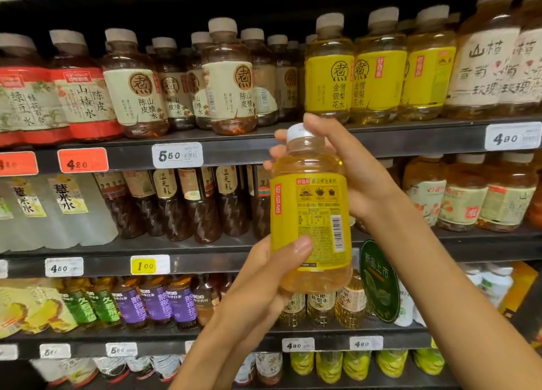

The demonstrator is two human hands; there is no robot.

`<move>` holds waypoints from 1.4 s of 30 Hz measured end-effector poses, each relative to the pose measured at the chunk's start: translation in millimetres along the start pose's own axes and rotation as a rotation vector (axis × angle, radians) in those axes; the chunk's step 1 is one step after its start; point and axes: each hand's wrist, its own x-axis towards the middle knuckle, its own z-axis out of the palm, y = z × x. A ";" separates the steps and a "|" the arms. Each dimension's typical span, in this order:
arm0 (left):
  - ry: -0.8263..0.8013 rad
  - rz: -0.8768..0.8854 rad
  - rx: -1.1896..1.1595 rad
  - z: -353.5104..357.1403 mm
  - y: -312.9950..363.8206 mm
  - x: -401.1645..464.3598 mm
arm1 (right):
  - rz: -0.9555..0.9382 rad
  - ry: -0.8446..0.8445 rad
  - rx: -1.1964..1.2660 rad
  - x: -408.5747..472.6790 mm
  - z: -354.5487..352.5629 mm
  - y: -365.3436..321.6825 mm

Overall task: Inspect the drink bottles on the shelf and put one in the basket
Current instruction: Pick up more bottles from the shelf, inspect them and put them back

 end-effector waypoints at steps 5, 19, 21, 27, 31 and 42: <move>-0.021 0.024 0.200 -7.6 7.6 -0.4 | -0.148 0.169 -0.130 -3.3 -2.1 -1.5; -0.066 -0.081 -0.174 -5.6 17.9 5.7 | -0.044 0.089 -0.147 -0.5 -6.0 -4.0; -0.148 -0.119 -0.365 1.1 21.4 4.6 | 0.037 0.073 -0.022 2.9 -4.9 1.9; -0.310 -0.219 -0.717 10.4 34.4 -7.0 | 0.144 0.151 0.115 11.1 -4.3 10.0; -0.292 -0.247 -0.847 12.2 39.3 -10.5 | 0.135 0.232 0.167 15.0 -5.6 18.2; -0.270 -0.214 -0.751 7.4 30.2 -8.6 | 0.119 0.085 0.055 15.5 -8.0 9.8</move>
